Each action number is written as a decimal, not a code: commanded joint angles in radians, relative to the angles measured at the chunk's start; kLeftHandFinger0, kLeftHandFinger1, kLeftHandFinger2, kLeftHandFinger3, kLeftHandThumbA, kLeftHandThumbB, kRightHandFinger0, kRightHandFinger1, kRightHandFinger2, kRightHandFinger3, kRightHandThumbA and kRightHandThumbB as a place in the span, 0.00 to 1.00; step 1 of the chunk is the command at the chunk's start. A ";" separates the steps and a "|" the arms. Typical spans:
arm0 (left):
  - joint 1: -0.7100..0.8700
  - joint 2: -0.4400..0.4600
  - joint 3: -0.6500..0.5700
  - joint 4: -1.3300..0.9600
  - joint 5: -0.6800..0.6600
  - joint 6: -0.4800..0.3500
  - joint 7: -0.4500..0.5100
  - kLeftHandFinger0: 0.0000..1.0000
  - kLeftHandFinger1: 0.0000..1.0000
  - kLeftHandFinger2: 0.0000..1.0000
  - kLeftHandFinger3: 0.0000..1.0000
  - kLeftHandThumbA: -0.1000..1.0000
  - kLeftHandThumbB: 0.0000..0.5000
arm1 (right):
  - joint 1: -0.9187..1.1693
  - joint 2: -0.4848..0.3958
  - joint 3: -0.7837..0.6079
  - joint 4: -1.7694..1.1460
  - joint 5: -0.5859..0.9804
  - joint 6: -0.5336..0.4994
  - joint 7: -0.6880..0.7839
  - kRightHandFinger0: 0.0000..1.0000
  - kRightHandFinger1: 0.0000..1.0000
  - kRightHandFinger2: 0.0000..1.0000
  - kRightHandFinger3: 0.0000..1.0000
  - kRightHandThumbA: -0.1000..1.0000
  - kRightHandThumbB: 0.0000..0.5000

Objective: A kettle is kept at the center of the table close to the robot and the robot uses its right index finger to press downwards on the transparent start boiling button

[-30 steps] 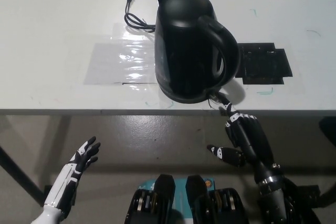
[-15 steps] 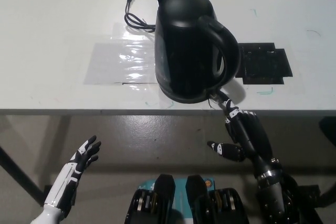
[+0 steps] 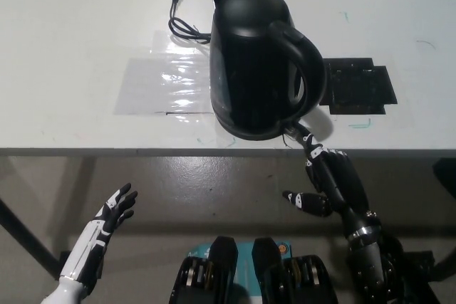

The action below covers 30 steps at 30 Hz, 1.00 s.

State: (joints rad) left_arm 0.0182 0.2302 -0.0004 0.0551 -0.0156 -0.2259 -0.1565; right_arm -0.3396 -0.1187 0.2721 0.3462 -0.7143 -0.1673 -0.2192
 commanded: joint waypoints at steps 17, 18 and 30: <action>-0.026 0.019 0.001 -0.030 -0.022 -0.037 -0.022 1.00 1.00 1.00 1.00 1.00 0.62 | -0.060 -0.008 0.008 0.053 -0.007 0.012 -0.020 0.00 0.00 0.00 1.00 1.00 0.55; -0.026 0.019 0.002 -0.032 -0.021 -0.037 -0.022 1.00 1.00 1.00 1.00 1.00 0.63 | -0.061 -0.007 0.009 0.053 -0.007 0.014 -0.018 0.00 0.00 0.00 1.00 1.00 0.55; -0.030 0.017 0.004 -0.031 -0.019 -0.038 -0.028 1.00 1.00 1.00 1.00 1.00 0.65 | -0.080 -0.012 0.013 0.092 -0.002 0.024 -0.016 0.00 0.00 0.00 1.00 1.00 0.58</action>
State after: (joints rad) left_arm 0.0092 0.2307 0.0001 0.0533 -0.0257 -0.2272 -0.1731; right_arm -0.3798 -0.1204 0.2805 0.4384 -0.7156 -0.1501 -0.2197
